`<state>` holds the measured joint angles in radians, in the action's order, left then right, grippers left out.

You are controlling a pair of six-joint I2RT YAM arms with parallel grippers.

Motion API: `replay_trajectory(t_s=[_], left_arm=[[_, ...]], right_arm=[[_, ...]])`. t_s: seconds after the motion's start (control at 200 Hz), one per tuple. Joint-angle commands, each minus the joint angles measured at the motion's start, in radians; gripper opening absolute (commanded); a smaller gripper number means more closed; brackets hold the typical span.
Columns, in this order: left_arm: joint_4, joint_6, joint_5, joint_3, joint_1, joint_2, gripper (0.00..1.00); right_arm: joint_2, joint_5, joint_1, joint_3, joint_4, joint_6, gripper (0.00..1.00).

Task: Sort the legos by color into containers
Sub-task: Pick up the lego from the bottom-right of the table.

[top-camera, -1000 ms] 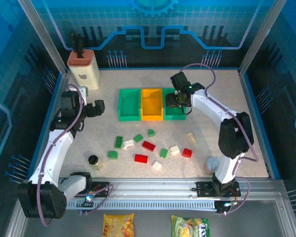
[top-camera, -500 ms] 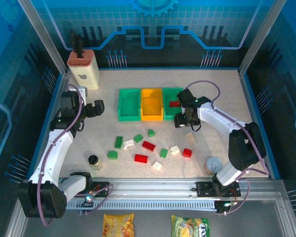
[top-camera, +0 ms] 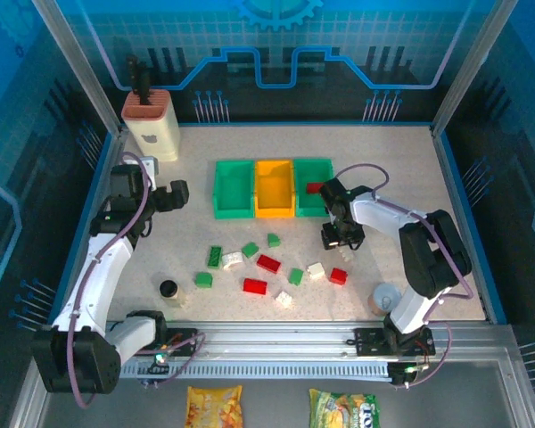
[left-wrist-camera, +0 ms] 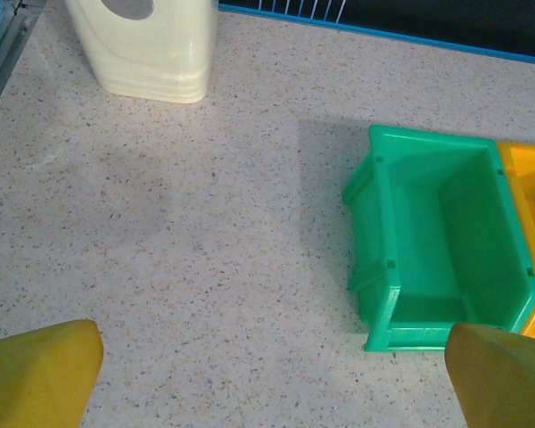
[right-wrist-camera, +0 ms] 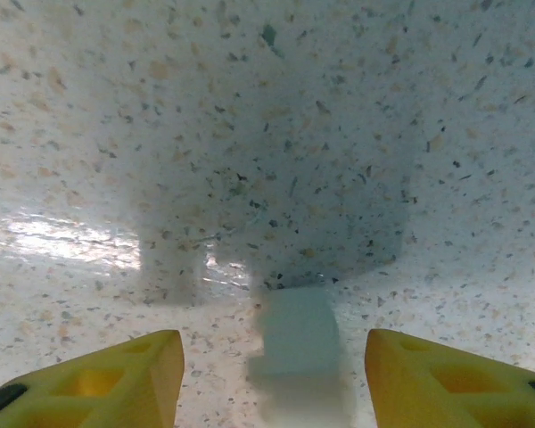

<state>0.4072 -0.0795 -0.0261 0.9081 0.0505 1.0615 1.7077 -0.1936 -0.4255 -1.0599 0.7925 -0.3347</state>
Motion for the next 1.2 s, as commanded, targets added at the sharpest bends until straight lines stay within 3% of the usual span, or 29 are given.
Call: replay_trajectory(t_s=[0.0,0.22,0.81,1.196], left_arm=[[0.005,-0.012,0.013,0.026,0.009,-0.001,0.99],[0.003,-0.011,0.013,0.025,0.011,-0.003,0.99],[0.001,-0.008,0.021,0.023,0.012,-0.005,0.99],[0.002,-0.005,0.020,0.021,0.015,-0.012,0.99]], right_arm=[[0.021,-0.019,0.011,0.009,0.013,0.010,0.57],[0.033,-0.030,0.011,0.010,0.025,0.016,0.53],[0.032,-0.035,0.010,-0.008,0.050,0.005,0.31],[-0.019,-0.035,-0.016,-0.069,0.102,-0.021,0.28]])
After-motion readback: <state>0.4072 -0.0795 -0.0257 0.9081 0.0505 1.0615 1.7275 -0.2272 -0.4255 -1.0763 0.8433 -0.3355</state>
